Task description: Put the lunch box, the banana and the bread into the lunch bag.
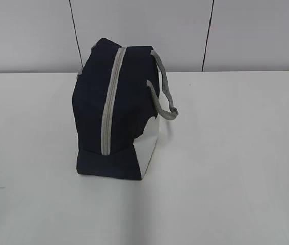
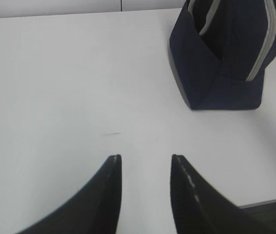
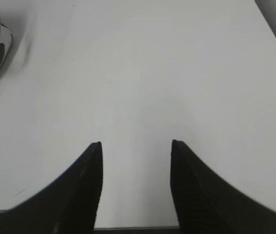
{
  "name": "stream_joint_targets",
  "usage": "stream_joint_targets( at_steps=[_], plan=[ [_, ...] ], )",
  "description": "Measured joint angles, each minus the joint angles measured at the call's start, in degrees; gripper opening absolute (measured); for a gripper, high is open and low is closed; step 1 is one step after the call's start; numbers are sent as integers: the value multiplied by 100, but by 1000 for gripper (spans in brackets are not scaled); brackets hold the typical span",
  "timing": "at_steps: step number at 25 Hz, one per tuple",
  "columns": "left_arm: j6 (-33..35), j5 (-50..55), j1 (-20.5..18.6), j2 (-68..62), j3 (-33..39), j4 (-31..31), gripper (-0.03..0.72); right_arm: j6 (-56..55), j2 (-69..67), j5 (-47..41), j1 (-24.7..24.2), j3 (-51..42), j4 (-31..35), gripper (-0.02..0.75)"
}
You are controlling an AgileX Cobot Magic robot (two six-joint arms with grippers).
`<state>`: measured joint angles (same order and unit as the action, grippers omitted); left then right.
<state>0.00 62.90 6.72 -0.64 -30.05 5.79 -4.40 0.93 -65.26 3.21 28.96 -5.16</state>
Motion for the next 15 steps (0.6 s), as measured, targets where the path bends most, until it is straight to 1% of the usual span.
stream_joint_targets(
  at_steps=[3, 7, 12, 15],
  plan=[
    [0, 0, -192, 0, 0, 0, 237, 129, 0, 0, 0, 0, 196, 365],
    [0, 0, -503, 0, 0, 0, 237, 166, 0, 0, 0, 0, 235, 365],
    [0, 0, -764, 0, 0, 0, 237, 170, 0, 0, 0, 0, 235, 365],
    [0, 0, -834, 0, 0, 0, 237, 179, 0, 0, 0, 0, 235, 365]
  ],
)
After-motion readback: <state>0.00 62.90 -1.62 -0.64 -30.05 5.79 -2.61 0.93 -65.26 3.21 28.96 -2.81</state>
